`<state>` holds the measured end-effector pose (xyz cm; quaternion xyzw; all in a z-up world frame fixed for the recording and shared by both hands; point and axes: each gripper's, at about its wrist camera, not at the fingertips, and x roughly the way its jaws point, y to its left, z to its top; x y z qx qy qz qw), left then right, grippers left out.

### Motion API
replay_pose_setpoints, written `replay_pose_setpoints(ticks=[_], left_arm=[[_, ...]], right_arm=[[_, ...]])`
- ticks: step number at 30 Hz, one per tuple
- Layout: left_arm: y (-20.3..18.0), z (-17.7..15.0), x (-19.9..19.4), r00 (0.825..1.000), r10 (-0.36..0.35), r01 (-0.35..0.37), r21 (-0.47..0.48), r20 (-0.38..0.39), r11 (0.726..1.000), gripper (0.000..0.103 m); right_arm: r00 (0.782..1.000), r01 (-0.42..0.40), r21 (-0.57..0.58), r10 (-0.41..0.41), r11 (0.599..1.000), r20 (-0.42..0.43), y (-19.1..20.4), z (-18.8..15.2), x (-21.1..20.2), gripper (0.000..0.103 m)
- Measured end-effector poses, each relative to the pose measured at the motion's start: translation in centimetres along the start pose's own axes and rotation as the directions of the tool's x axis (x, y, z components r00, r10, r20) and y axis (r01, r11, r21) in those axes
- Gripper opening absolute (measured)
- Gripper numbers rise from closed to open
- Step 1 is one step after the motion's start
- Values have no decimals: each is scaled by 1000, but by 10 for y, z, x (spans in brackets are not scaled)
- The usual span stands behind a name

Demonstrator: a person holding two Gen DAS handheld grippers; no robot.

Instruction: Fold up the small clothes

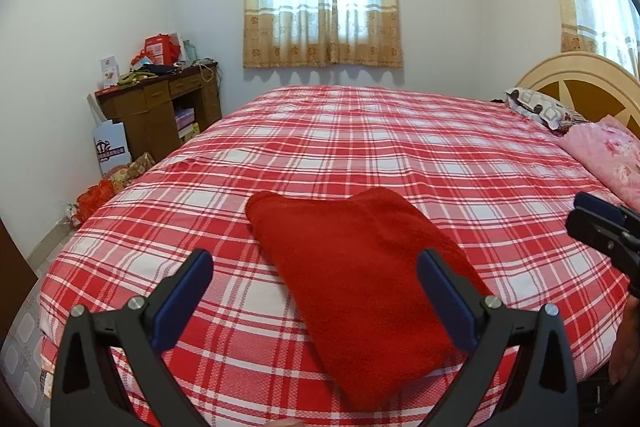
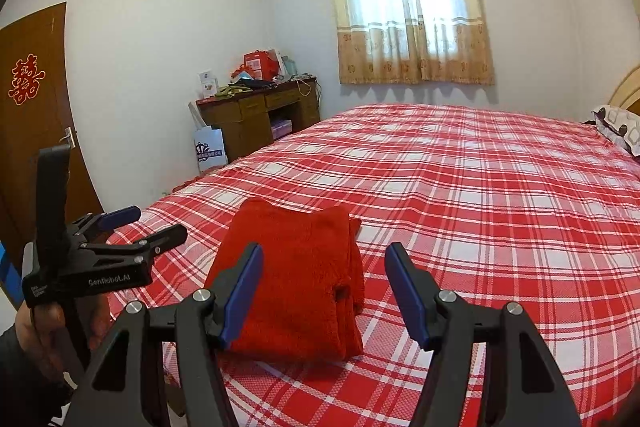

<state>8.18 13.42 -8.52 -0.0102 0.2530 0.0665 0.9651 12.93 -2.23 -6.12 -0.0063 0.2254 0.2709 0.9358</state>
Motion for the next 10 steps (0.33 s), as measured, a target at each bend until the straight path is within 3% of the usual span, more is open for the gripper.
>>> replay_pose_setpoints(ticks=[10], left_arm=[[26,3,2,997,76,-75,-51,14,996,103]], right_arm=[[1000,-7,-16,6,1000,-10,4,-2,2,64]])
